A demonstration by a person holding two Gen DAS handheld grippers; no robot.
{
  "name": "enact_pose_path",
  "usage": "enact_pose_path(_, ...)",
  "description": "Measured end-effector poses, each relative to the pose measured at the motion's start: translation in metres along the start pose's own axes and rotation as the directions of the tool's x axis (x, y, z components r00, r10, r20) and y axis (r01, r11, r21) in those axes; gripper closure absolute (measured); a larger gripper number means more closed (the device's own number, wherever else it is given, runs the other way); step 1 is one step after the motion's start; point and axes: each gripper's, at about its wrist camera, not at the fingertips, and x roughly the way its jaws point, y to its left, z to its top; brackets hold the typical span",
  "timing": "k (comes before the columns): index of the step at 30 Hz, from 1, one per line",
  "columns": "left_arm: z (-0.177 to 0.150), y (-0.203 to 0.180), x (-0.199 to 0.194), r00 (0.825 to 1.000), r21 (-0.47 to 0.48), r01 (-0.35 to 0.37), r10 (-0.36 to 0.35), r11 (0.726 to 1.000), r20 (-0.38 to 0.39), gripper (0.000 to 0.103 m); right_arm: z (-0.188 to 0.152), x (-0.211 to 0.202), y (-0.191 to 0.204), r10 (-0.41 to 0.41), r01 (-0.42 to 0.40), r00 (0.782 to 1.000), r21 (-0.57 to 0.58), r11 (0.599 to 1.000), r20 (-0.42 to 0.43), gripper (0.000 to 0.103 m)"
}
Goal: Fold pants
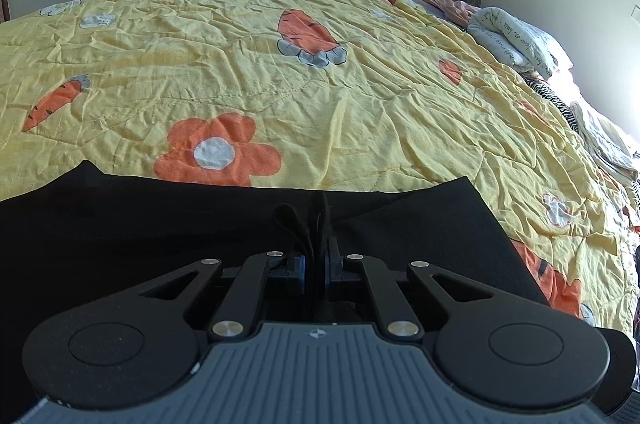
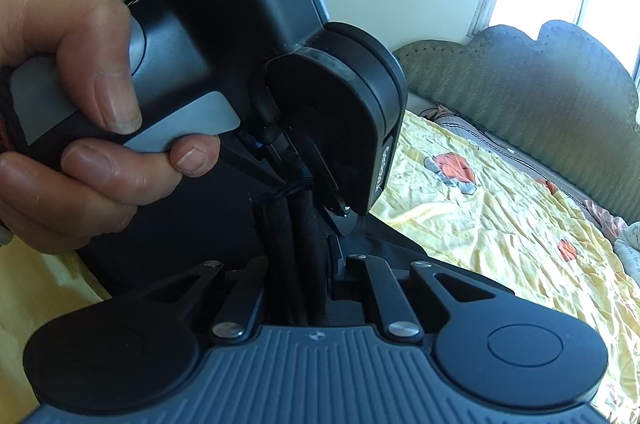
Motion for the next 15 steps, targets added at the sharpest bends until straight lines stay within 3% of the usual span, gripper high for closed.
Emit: enact_pose_path(15,-0.002,0.024,-0.007,0.998,0.000,-0.059,0.059,0.998,0.014,0.096,0.000,-0.004,-0.004,0.057,-0.057,0.998,-0.010,0.998,0.015,0.095)
